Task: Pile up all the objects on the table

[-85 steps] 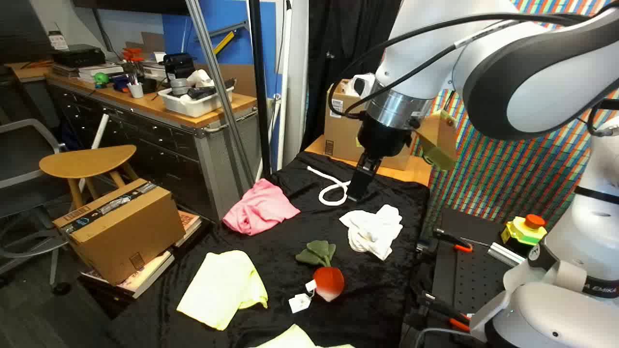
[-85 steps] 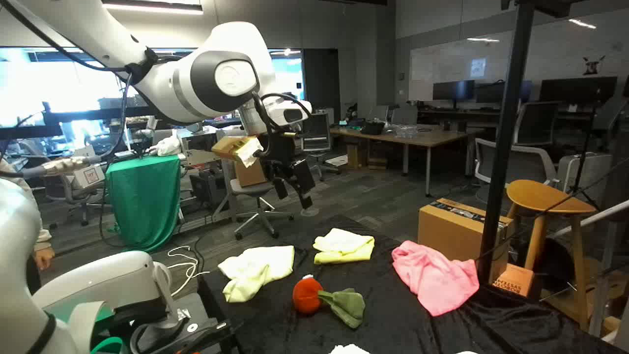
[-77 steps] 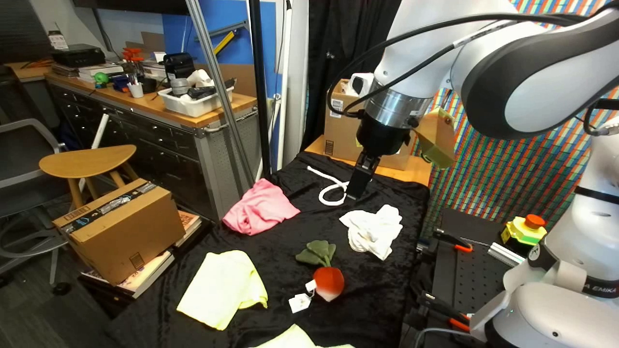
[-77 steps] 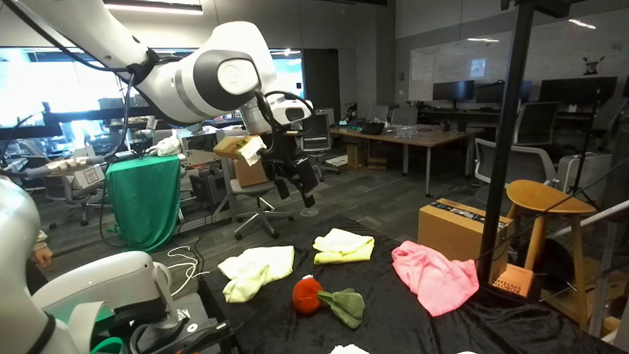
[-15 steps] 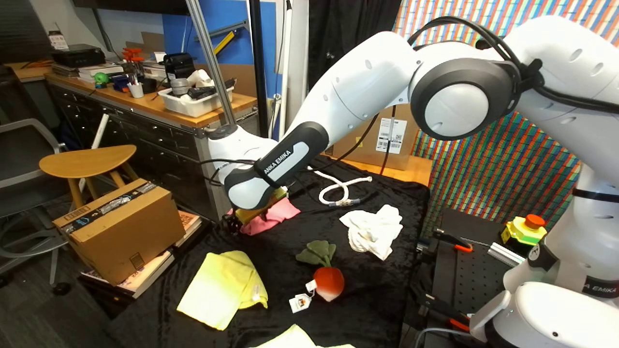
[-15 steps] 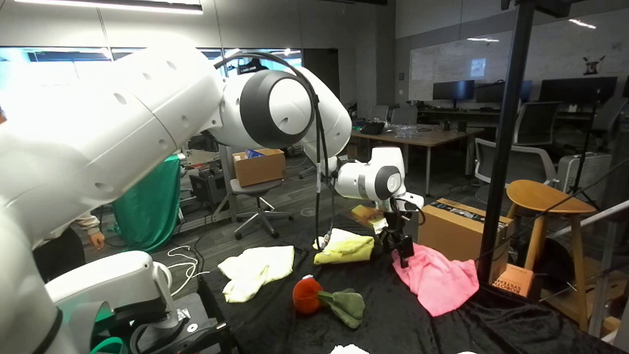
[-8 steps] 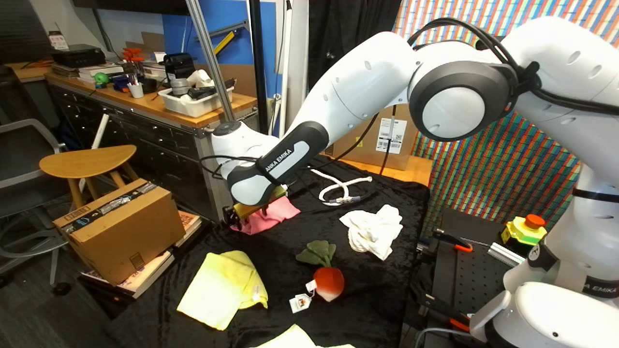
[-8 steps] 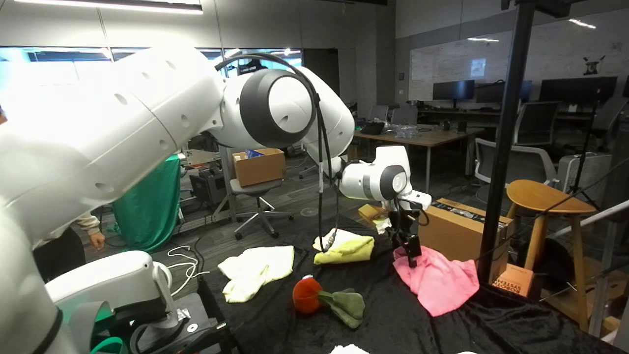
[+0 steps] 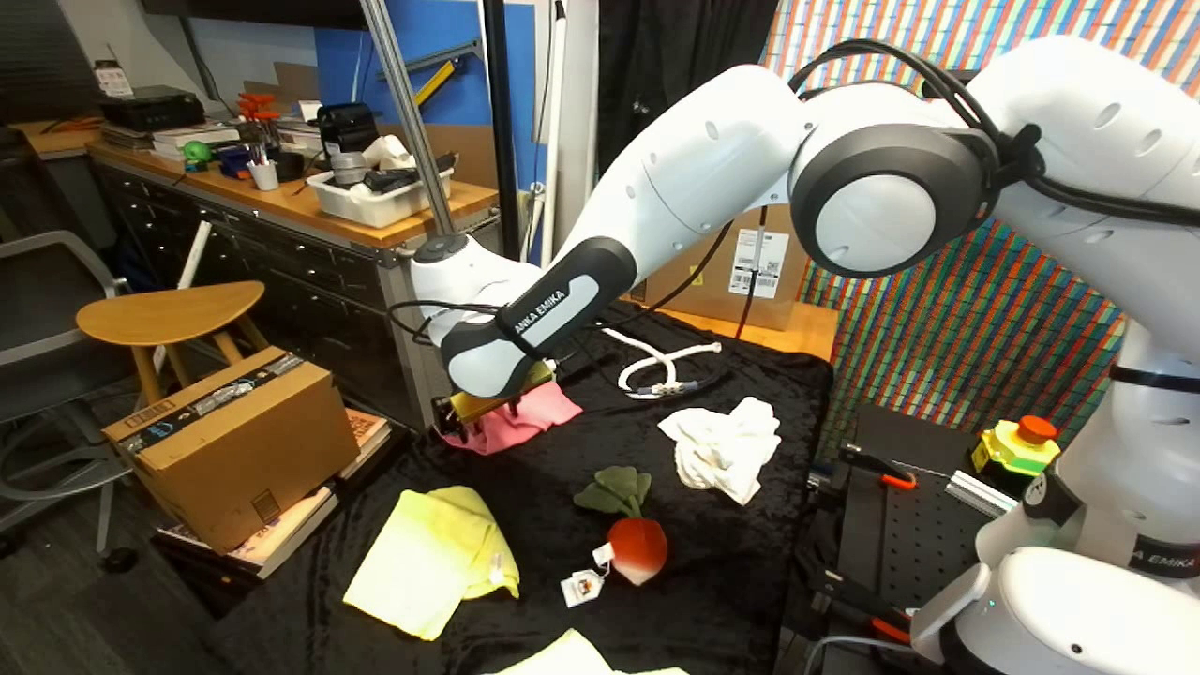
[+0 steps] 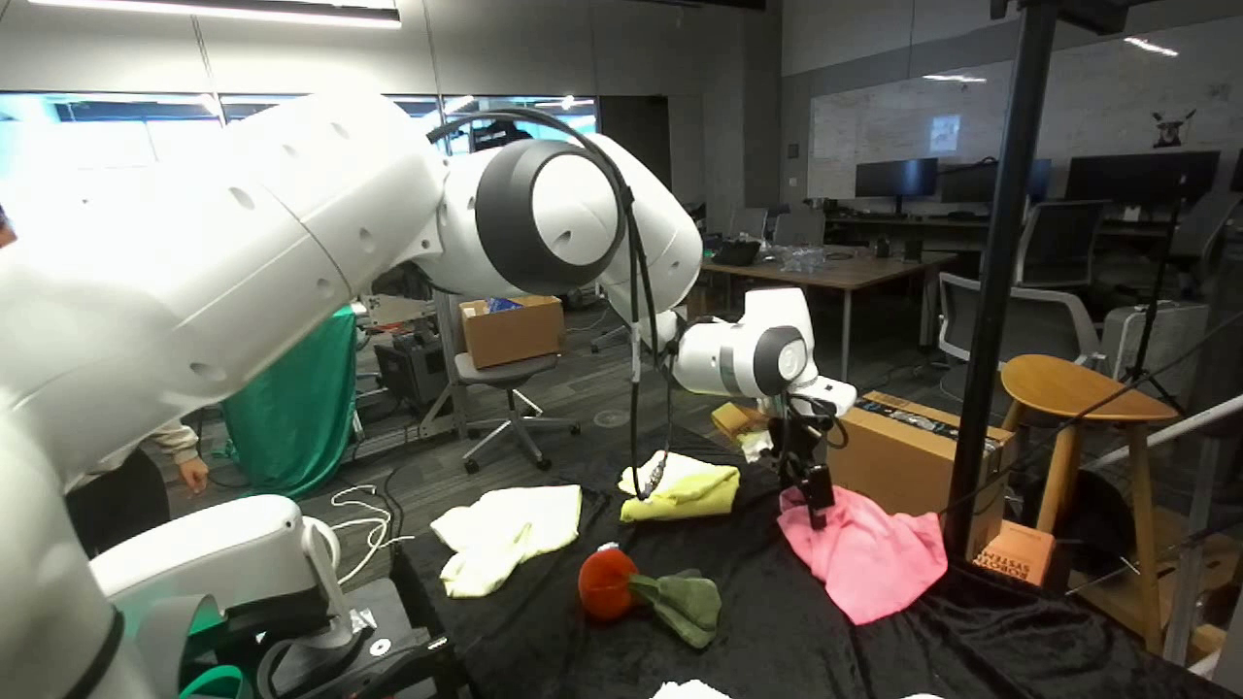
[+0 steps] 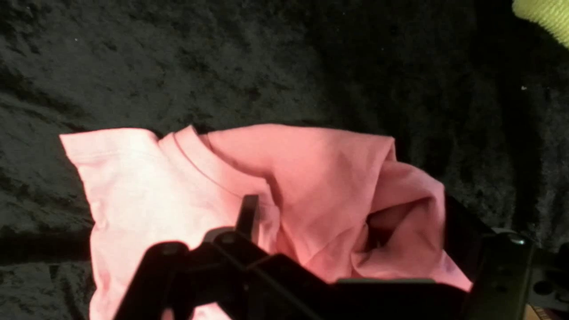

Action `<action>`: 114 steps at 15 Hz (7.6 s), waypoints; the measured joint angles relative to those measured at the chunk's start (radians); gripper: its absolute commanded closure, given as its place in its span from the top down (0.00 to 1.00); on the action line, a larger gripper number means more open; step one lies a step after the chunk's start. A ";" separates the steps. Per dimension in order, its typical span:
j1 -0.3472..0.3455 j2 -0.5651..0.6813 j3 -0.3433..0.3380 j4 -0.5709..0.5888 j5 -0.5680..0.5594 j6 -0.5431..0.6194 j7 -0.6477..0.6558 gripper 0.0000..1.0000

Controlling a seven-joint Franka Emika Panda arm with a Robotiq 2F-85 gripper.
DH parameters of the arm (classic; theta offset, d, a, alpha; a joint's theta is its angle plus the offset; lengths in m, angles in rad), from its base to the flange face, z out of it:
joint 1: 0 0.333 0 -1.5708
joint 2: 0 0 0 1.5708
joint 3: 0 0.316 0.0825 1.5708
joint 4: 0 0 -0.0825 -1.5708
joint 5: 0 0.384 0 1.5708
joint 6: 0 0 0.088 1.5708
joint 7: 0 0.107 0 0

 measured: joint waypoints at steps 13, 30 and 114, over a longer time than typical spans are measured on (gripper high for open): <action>0.000 0.017 0.004 0.013 0.000 0.000 0.019 0.08; 0.001 -0.107 0.005 -0.118 0.000 0.096 0.024 0.05; -0.228 -0.622 0.055 -1.004 -0.008 -0.022 0.138 1.00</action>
